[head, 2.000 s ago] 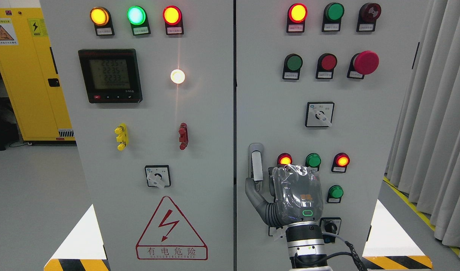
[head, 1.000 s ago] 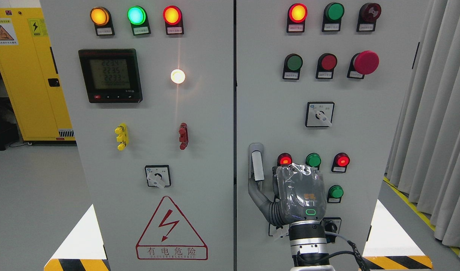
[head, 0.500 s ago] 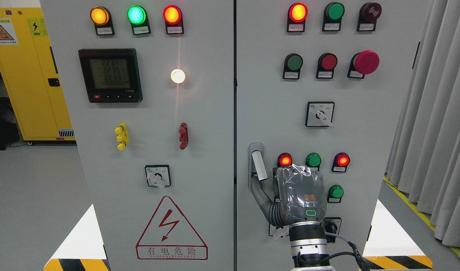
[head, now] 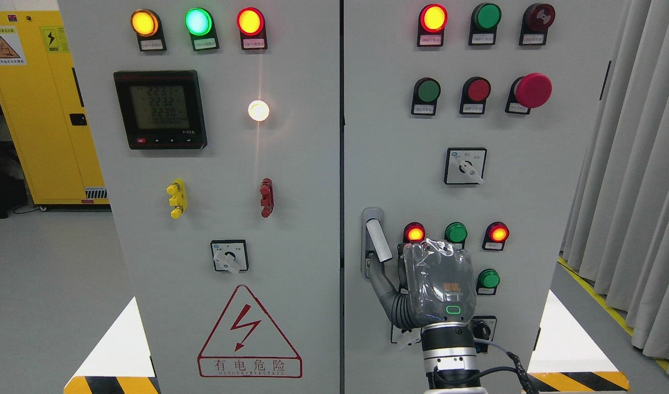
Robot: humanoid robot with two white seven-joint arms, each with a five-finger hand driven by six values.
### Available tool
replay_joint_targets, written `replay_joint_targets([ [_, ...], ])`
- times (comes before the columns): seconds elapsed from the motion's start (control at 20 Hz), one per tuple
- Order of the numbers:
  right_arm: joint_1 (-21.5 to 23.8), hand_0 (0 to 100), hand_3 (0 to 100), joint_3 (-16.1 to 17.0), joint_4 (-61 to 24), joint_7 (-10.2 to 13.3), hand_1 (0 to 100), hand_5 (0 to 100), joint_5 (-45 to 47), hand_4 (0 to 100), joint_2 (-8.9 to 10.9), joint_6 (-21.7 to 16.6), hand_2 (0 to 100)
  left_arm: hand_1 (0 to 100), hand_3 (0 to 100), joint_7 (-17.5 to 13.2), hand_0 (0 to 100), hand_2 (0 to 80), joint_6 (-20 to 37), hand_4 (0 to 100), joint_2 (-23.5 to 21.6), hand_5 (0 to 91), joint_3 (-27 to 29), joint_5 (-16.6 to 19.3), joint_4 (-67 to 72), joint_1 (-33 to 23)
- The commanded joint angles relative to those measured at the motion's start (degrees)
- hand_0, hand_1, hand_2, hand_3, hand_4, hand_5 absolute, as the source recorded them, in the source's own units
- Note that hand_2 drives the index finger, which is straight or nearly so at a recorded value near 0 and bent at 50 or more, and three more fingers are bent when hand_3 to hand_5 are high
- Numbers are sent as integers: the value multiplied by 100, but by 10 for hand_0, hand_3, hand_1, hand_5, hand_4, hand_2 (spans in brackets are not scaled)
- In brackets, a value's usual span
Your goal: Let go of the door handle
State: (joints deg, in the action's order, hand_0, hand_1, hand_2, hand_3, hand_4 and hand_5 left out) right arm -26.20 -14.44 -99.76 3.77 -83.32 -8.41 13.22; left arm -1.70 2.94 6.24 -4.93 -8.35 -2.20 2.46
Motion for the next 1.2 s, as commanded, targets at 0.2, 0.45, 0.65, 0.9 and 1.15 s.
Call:
replay_joint_targets([
  [0.2,10,612,1000,2,-70,1,326,1000,0,1000,-3,23,1000,556,0,3,120,0,-4,0,0,0,1,0,0,0],
  [0.45,19,619,1000,11,-79,1,324,1000,0,1000,-3,23,1000,556,0,3,120,0,-4,0,0,0,1,0,0,0],
  [0.65,19,636,1000,11,-79,1,315,1000,0,1000,-3,32,1000,556,0,3,120,0,-4,0,0,0,1,0,0,0],
  [0.9,19,622,1000,72,-79,1,306,1000,9,1000,-3,32,1000,556,0,3,120,0,-4,0,0,0,1,0,0,0],
  [1.15,10,610,1000,134,-79,1,307,1000,9,1000,-3,23,1000,556,0,3,120,0,-4,0,0,0,1,0,0,0],
])
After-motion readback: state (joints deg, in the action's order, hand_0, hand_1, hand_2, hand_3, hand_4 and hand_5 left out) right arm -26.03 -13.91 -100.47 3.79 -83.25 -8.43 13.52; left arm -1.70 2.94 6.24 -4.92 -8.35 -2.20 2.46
